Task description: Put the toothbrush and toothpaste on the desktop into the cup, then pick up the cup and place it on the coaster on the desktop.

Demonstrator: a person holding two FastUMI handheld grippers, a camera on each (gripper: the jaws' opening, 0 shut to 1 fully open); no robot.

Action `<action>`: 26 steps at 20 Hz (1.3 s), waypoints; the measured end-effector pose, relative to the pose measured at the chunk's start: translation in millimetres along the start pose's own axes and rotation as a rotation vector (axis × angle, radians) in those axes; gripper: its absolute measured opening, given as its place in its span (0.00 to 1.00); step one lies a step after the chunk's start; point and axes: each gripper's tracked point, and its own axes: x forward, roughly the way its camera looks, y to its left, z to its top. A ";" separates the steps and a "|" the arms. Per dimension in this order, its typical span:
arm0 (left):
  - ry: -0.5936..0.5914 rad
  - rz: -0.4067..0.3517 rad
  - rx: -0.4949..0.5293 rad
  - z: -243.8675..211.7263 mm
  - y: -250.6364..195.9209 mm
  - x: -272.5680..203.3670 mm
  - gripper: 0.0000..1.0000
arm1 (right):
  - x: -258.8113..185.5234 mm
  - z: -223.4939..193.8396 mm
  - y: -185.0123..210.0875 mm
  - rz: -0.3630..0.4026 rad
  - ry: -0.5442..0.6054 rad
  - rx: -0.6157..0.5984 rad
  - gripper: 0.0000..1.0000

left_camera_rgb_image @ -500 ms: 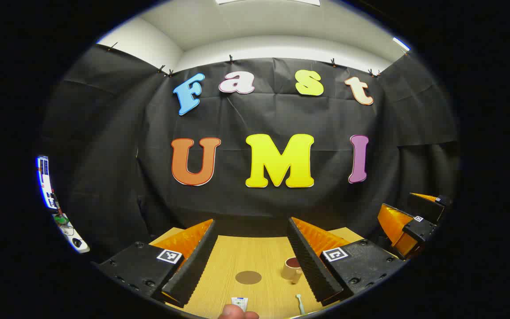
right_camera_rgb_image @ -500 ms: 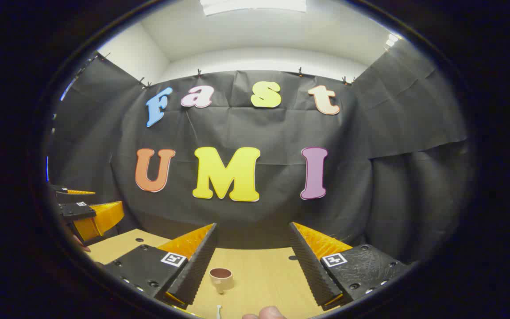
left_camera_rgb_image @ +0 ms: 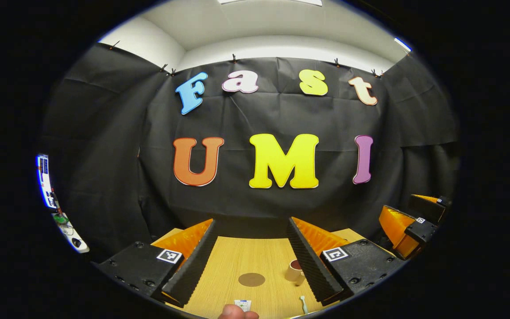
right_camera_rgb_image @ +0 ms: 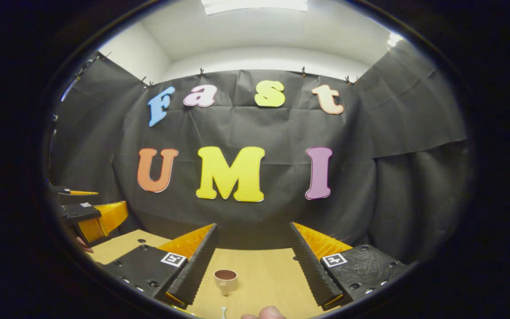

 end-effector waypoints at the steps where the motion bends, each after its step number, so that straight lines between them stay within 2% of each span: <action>1: -0.003 0.007 -0.003 -0.6 2.7 1.9 0.99 | 1.2 -0.1 1.5 0.001 0.006 -0.003 0.95; 2: -0.001 0.013 -0.005 0.1 4.7 2.6 0.99 | 2.6 -0.2 2.1 0.003 0.007 -0.006 0.98; 3: 0.003 0.019 -0.006 0.3 5.6 3.9 0.99 | 4.3 1.4 2.4 0.003 0.005 -0.007 0.95; 4: 0.003 0.019 -0.008 -0.3 6.8 5.6 0.99 | 5.3 2.3 1.6 0.003 0.003 -0.006 0.98; 6: 0.004 0.008 -0.011 -0.7 3.2 6.1 0.99 | 8.4 2.1 -0.5 -0.003 0.000 -0.004 0.95; 23: 0.047 0.046 -0.008 -15.3 6.6 12.0 0.99 | 18.4 -12.3 -3.4 0.001 0.052 0.012 0.95; 26: 0.065 0.052 -0.004 -25.6 7.2 11.8 0.99 | 21.7 -29.6 -0.4 0.017 0.107 0.002 0.96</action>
